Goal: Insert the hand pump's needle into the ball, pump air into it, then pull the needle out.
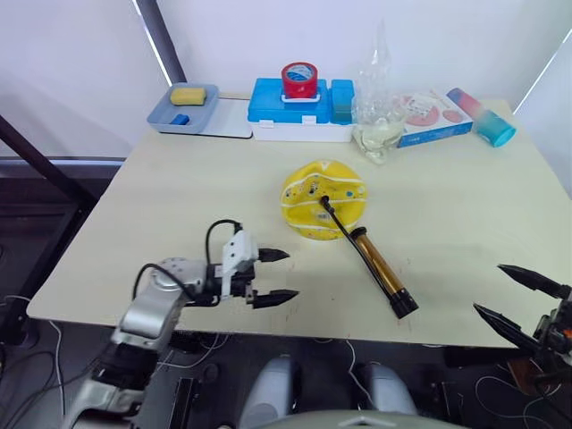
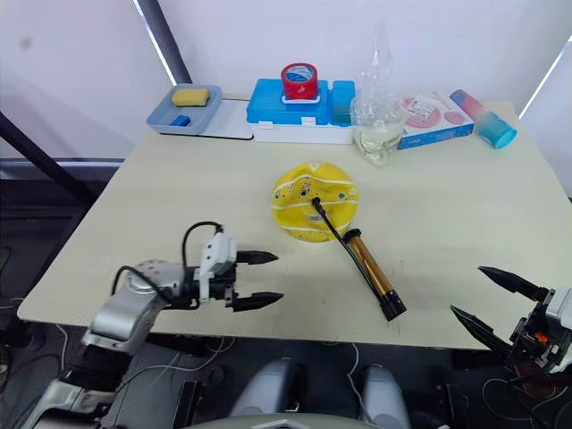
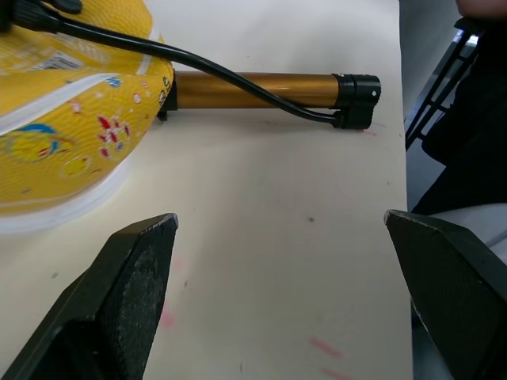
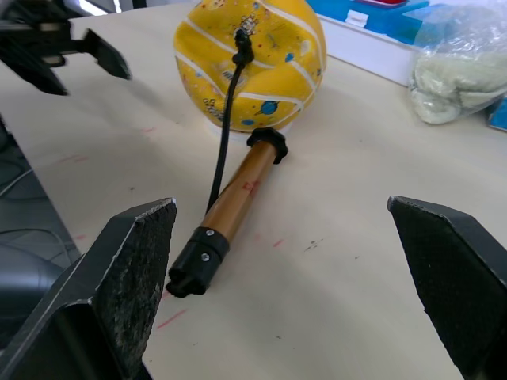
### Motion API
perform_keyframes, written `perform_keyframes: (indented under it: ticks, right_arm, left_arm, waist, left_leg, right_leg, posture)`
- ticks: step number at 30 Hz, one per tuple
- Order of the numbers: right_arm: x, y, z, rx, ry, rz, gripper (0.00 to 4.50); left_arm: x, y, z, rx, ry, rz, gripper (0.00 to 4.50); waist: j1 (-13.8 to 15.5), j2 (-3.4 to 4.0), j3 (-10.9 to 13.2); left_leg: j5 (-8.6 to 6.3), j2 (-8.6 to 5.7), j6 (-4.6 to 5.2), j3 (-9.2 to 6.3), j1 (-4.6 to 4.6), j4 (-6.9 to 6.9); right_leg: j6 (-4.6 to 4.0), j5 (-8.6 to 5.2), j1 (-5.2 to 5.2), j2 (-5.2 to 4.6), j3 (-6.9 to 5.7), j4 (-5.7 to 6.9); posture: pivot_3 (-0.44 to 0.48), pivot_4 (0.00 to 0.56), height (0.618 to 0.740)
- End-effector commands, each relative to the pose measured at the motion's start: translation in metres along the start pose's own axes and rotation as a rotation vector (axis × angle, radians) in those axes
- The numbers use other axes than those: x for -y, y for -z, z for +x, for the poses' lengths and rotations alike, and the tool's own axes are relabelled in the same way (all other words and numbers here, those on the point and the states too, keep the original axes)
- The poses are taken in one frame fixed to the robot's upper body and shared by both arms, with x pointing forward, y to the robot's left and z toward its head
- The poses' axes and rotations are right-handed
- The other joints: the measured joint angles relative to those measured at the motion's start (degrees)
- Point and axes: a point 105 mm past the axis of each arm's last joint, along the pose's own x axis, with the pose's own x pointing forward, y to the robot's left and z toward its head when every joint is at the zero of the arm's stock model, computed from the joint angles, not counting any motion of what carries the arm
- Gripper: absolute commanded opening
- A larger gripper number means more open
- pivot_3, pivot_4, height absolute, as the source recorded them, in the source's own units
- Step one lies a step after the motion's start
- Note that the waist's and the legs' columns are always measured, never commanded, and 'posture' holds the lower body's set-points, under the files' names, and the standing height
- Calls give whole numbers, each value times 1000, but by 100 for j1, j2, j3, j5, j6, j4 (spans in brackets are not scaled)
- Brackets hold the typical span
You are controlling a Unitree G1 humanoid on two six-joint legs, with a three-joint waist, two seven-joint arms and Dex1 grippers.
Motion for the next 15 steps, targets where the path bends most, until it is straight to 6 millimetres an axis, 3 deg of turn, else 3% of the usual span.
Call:
perform_keyframes:
  ticks: [1, 15]
  right_arm:
    - [-2, -11, 0, 20, -1, -34, 4500]
    - [-11, -19, 13, 53, -38, -41, 4500]
  left_arm:
    - [0, -1, 15, -26, 2, -44, 4453]
    - [9, -5, 94, -60, -12, -271, 4453]
  waist:
    - [-5, 0, 0]
    - [0, -8, 2]
  left_leg:
    - [0, 0, 1, 1, 0, 0]
    - [-1, -2, 3, 3, 0, 6]
  right_leg:
    - [0, 0, 1, 1, 2, 0]
    - [1, 0, 3, 4, 9, 10]
  posture:
    - [0, 150, 737]
    - [0, 150, 737]
